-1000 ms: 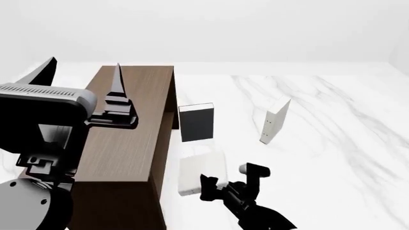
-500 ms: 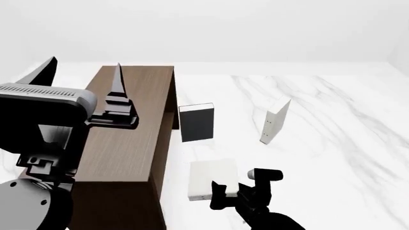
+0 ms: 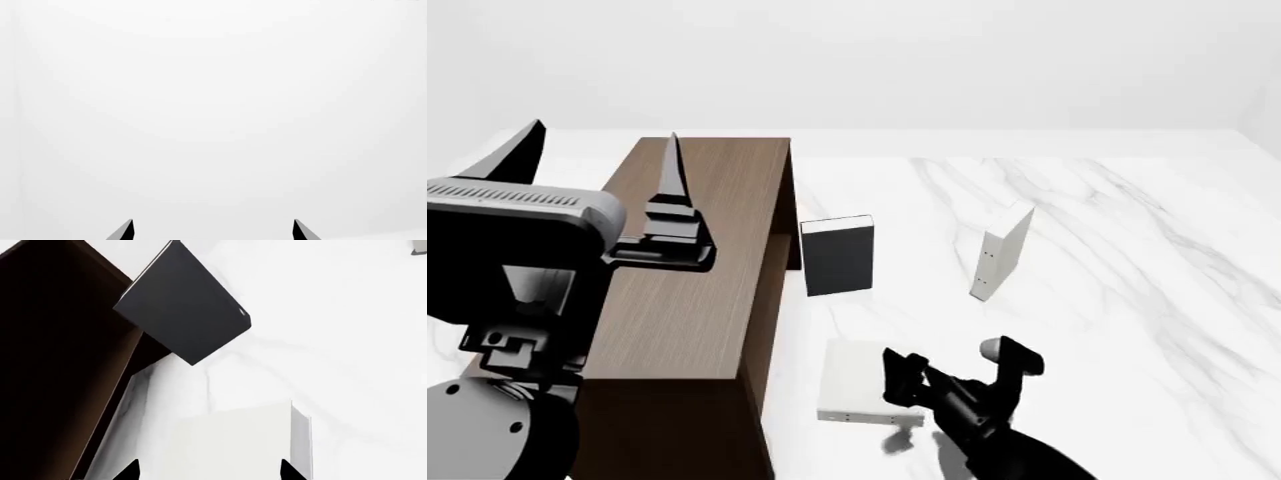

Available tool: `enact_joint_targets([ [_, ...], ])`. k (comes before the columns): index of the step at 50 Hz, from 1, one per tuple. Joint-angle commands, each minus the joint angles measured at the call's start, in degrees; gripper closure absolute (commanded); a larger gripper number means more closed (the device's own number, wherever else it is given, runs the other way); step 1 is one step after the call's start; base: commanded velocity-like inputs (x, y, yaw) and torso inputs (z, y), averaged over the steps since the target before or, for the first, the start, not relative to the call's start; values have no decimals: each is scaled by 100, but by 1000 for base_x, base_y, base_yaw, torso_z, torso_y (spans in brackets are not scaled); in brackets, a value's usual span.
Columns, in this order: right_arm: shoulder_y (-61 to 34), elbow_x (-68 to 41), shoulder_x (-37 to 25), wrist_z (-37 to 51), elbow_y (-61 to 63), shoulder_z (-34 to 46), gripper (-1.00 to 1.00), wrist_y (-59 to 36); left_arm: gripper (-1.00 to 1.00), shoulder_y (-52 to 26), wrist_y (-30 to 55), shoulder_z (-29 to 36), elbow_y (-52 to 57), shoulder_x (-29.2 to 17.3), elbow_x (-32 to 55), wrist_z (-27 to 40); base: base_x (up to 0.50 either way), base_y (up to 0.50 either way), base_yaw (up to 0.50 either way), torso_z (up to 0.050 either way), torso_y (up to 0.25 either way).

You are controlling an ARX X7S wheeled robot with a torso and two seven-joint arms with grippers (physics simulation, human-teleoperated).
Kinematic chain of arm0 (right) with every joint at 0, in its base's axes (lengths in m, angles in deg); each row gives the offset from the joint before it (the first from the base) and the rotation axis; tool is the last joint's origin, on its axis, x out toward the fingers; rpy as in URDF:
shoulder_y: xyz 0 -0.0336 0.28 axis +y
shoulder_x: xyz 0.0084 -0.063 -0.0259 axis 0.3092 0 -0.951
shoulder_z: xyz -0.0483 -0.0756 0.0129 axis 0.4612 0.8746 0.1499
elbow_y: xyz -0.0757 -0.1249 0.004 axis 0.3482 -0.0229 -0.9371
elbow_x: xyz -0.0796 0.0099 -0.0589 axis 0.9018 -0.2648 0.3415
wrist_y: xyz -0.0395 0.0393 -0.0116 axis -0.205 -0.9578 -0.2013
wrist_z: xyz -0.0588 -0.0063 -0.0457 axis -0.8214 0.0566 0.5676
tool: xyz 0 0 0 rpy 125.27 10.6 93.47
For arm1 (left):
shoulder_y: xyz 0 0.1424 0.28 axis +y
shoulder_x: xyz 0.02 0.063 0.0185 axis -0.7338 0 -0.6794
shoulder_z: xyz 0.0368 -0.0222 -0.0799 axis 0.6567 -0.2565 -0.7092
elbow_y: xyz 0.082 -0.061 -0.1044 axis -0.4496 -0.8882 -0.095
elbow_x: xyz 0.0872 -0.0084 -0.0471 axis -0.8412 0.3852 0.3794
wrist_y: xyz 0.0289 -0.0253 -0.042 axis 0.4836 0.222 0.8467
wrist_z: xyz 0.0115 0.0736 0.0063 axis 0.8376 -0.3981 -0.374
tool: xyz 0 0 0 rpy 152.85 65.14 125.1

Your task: Pick up the book on the right and place it under the cabinet shelf.

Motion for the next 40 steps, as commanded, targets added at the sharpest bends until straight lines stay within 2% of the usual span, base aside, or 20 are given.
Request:
enact_joint_targets([
  [1, -35, -378, -23, -59, 97, -225, -100, -67, -100, 41, -51, -40, 16, -17, 34, 16, 0, 0, 0, 0, 0],
  [12, -18, 106, -206, 385, 494, -139, -100, 282, -100, 80, -83, -81, 59, -40, 78, 39, 0, 0, 0, 0, 0],
  [30, 364, 1963, -1251, 1911, 3087, 225, -100, 902, -100, 199, -222, -82, -4, -84, 33, 37, 0, 0, 0, 0, 0],
  [40, 644, 2673, -1485, 2328, 3498, 299, -100, 1182, -100, 217, -332, -186, 57, -90, 111, 16, 0, 0, 0, 0, 0],
])
